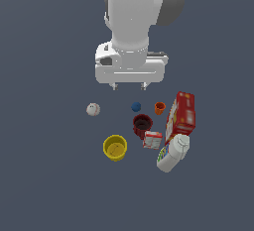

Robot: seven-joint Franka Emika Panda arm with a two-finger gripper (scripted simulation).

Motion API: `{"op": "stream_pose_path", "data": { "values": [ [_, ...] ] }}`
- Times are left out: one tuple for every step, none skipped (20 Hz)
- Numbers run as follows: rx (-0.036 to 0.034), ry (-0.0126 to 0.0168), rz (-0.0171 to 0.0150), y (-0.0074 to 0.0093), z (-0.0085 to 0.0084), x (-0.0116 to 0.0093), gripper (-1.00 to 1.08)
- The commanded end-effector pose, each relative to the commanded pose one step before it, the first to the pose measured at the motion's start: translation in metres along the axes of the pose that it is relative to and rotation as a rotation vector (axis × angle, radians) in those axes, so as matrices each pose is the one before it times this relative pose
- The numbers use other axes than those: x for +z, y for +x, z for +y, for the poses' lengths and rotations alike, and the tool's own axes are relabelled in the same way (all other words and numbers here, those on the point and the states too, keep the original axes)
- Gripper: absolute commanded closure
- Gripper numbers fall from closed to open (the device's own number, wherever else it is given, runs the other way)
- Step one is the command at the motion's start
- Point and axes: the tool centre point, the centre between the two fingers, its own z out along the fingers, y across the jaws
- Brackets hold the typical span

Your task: Pick up a designated object from a clutter of objects.

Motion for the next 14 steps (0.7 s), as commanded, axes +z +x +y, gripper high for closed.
{"op": "stream_pose_path", "data": {
  "values": [
    [0.00000, 0.00000, 0.00000, 0.00000, 0.00001, 0.00000, -1.00],
    [0.00000, 0.00000, 0.00000, -0.00003, 0.00034, 0.00000, -1.00],
    [-0.00138, -0.00003, 0.00005, -0.00011, 0.00025, -0.00002, -1.00],
    [-0.00169, -0.00004, 0.00006, -0.00019, 0.00071, -0.00002, -1.00],
    [-0.00229, -0.00009, 0.00009, -0.00028, 0.00101, -0.00005, -1.00],
    [-0.00228, -0.00017, 0.00012, -0.00035, 0.00122, -0.00010, -1.00],
    [-0.00152, -0.00024, 0.00012, -0.00032, 0.00102, -0.00014, -1.00],
    [-0.00063, -0.00027, 0.00010, -0.00027, 0.00085, -0.00017, -1.00],
    [0.00000, 0.00000, 0.00000, -0.00018, 0.00062, -0.00014, -1.00],
    [0.00072, -0.00063, 0.00019, -0.00017, 0.00012, -0.00024, -1.00],
    [0.00000, 0.00000, 0.00000, 0.00003, -0.00027, -0.00001, -1.00],
    [0.00000, 0.00000, 0.00000, 0.00008, 0.00014, 0.00013, -1.00],
    [-0.00227, 0.00074, -0.00018, 0.00017, -0.00029, 0.00033, -1.00],
    [-0.00291, 0.00075, -0.00016, 0.00019, -0.00014, 0.00043, -1.00]
  ]
}}
